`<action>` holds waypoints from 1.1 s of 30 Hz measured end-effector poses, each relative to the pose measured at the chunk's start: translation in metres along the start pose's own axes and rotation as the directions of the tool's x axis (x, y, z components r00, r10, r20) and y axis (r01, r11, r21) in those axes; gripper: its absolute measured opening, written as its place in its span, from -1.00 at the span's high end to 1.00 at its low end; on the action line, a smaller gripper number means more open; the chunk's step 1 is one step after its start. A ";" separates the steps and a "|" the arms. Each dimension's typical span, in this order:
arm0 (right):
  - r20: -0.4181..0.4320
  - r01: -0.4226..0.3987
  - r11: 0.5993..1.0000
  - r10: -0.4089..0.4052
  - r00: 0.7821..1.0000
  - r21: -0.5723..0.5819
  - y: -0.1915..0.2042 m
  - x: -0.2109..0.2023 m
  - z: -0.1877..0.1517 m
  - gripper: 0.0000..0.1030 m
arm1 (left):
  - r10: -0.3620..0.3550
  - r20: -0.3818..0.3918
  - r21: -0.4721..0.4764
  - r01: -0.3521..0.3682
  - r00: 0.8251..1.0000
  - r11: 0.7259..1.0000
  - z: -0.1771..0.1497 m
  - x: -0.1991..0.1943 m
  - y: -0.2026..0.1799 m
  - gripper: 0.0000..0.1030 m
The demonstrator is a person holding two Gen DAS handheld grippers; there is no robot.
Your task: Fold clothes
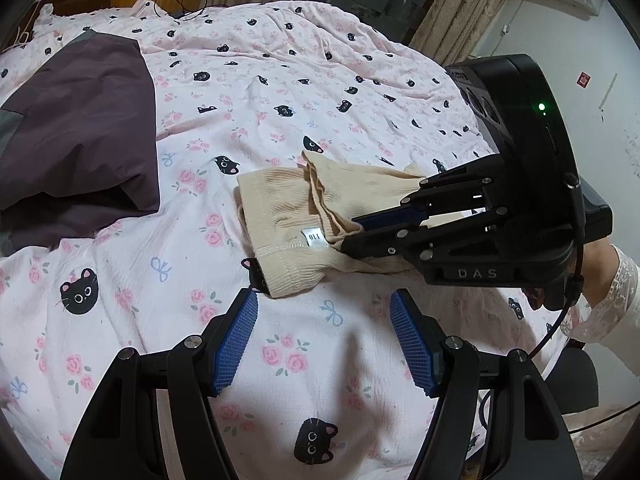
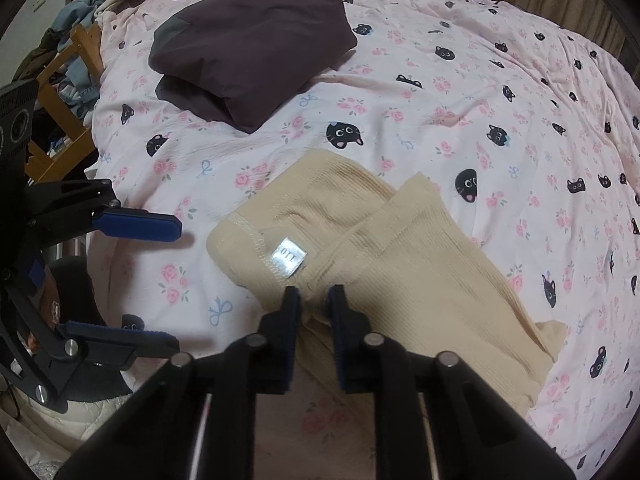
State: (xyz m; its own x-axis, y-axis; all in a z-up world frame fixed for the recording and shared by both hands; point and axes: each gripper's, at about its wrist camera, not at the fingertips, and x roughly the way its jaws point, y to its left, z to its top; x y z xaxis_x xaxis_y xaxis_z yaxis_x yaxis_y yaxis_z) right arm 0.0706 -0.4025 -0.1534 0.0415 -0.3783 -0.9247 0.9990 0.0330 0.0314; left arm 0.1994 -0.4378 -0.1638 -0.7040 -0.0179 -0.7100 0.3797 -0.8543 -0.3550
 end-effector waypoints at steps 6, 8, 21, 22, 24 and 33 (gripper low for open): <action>0.011 -0.008 1.000 0.008 1.000 -0.010 0.003 -0.007 0.001 0.82 | -0.005 -0.004 -0.006 0.004 1.000 1.000 0.000 0.001 0.000 -0.24; 0.026 -0.022 1.000 0.022 0.999 -0.005 0.003 -0.016 0.001 0.83 | -0.005 -0.004 -0.005 0.005 1.000 1.000 0.000 0.001 0.000 -0.24; 0.008 -0.082 0.996 0.082 0.997 0.022 0.003 -0.024 -0.003 0.83 | -0.005 -0.005 -0.002 0.005 1.000 1.000 -0.001 0.001 -0.001 -0.24; 0.000 -0.081 0.996 0.081 0.997 0.020 0.004 -0.020 -0.004 0.83 | -0.005 -0.005 -0.002 0.005 1.000 1.000 -0.001 0.001 -0.001 -0.24; -0.014 -0.080 0.997 0.080 0.997 0.018 0.007 -0.011 -0.005 0.83 | -0.005 -0.006 -0.003 0.005 1.000 1.000 -0.001 0.001 -0.001 -0.24; -0.006 -0.120 0.991 0.120 0.993 0.052 0.001 -0.003 -0.008 0.40 | -0.004 -0.015 0.000 0.004 1.000 1.000 0.000 0.003 -0.002 -0.24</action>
State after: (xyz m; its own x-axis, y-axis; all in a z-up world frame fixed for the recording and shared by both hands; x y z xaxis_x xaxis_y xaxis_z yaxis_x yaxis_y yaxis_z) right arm 0.0714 -0.3939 -0.1535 0.1612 -0.3661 -0.9165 0.9864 0.0299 0.1616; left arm 0.1970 -0.4364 -0.1653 -0.6964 -0.0072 -0.7176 0.3774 -0.8542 -0.3577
